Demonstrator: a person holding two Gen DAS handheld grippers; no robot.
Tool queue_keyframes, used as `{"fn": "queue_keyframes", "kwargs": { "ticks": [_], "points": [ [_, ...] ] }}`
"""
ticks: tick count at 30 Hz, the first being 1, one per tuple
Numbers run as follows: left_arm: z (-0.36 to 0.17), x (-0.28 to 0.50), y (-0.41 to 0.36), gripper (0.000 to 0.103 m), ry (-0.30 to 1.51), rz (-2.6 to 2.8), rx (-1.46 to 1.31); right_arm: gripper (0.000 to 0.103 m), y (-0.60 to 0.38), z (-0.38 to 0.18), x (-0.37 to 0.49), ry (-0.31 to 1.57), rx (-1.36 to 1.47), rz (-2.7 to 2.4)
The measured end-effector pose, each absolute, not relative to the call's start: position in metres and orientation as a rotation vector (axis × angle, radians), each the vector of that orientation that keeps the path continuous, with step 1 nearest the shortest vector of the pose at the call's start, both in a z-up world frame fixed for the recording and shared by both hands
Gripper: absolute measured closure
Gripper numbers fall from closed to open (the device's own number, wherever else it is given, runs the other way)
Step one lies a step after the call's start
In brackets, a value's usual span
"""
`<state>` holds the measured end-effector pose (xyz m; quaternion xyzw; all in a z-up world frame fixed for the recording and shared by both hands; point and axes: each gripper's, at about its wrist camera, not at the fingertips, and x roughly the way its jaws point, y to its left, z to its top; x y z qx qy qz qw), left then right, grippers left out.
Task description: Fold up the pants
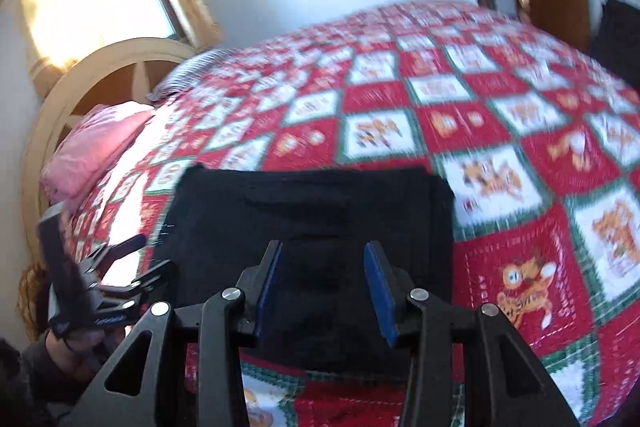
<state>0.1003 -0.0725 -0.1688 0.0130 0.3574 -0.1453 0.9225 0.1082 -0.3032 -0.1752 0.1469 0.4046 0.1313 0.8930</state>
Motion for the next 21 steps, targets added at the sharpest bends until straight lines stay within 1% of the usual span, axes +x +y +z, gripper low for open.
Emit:
{"fn": "queue_keyframes", "kwargs": {
  "ticks": [3, 6, 9, 12, 15, 21],
  "points": [
    [-0.175, 0.105, -0.067, 0.0, 0.753, -0.3, -0.008, 0.059, -0.317, -0.179, 0.111, 0.839, 0.364, 0.337],
    [-0.167, 0.103, -0.06, 0.0, 0.735, -0.279, -0.011, 0.059, -0.327, -0.175, 0.106, 0.823, 0.427, 0.345],
    [-0.155, 0.097, -0.05, 0.0, 0.67, -0.263, -0.012, 0.059, -0.334, -0.162, 0.097, 0.79, 0.396, 0.296],
    [-0.158, 0.103, -0.043, 0.0, 0.689, -0.273, -0.047, 0.059, -0.34, -0.151, 0.095, 0.756, 0.33, 0.231],
    [-0.168, 0.112, -0.042, 0.0, 0.734, -0.29, -0.08, 0.059, -0.345, -0.158, 0.101, 0.786, 0.335, 0.193],
    [-0.174, 0.115, -0.055, 0.0, 0.734, -0.336, -0.066, 0.059, -0.346, -0.185, 0.114, 0.853, 0.351, 0.192]
  ]
}}
